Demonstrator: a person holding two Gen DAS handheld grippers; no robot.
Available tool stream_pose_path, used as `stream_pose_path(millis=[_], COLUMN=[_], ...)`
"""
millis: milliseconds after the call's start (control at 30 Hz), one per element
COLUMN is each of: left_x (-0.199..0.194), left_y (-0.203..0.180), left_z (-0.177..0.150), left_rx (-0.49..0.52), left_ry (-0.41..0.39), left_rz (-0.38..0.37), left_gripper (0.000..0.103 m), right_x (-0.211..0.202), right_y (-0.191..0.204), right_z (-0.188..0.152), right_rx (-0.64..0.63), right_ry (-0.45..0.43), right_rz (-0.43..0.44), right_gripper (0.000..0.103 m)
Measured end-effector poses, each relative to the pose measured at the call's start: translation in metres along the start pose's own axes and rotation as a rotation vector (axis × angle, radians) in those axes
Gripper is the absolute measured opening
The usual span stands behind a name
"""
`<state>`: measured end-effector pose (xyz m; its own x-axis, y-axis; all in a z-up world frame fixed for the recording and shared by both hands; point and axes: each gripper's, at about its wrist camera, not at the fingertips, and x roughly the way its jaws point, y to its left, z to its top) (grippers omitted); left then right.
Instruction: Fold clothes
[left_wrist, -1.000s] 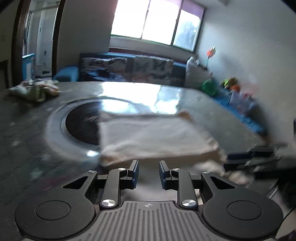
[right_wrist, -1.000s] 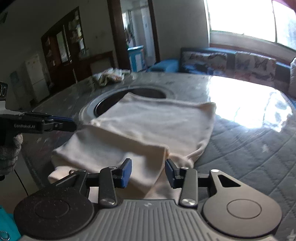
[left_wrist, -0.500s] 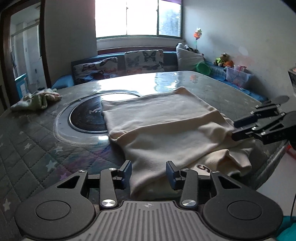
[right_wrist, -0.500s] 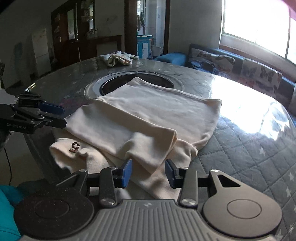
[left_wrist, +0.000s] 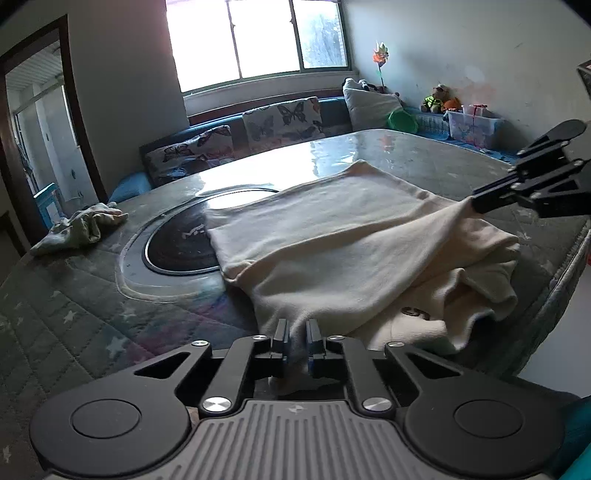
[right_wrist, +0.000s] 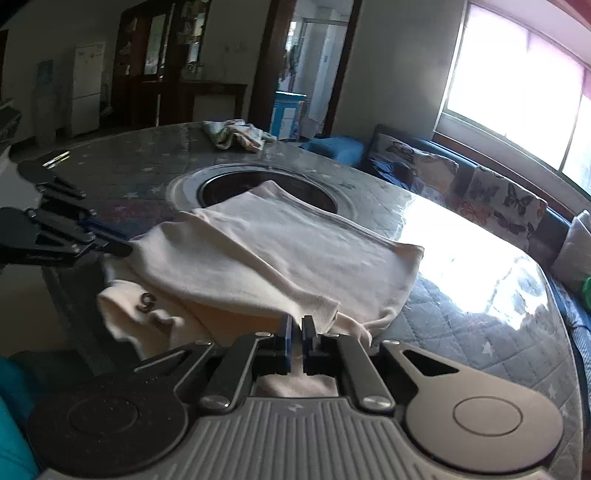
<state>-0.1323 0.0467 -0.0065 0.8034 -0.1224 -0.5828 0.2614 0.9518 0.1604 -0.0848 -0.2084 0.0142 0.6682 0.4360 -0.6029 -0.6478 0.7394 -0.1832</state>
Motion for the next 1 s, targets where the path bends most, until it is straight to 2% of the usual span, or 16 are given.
stream_pose_path(millis=[167,467,700,833,900,1000], left_x=[0.0,-0.001,0.014,0.01,0.008,0.009], left_y=[0.01,0.013,0.009,0.017,0.02,0.024], left_z=[-0.003,0.015,0.005,0.003,0.006,0.02], left_rx=[-0.012,-0.041,-0.027,-0.033,-0.036,-0.059], left_ry=[0.025,-0.013,0.044,0.045,0.044,0.011], left_rz=[-0.007,-0.048,-0.083,-0.086,-0.084,-0.093], left_gripper=[0.009,0.011,0.015,0.019,0.021,0.023], right_x=[0.008,0.007,0.043,0.057,0.054,0.049], right_y=[0.003,-0.015,-0.027,-0.035,-0.036,-0.035], right_z=[-0.007,0.012,0.009,-0.002,-0.001,0.005], right_rx=[-0.017,0.052,0.15,0.195,0.195,0.178], right_ry=[0.067,-0.001,0.025,0.073,0.061,0.033], right_rz=[0.038,0.064,0.098,0.09,0.093,0.094], right_gripper=[0.008,0.01,0.01,0.01,0.01,0.021])
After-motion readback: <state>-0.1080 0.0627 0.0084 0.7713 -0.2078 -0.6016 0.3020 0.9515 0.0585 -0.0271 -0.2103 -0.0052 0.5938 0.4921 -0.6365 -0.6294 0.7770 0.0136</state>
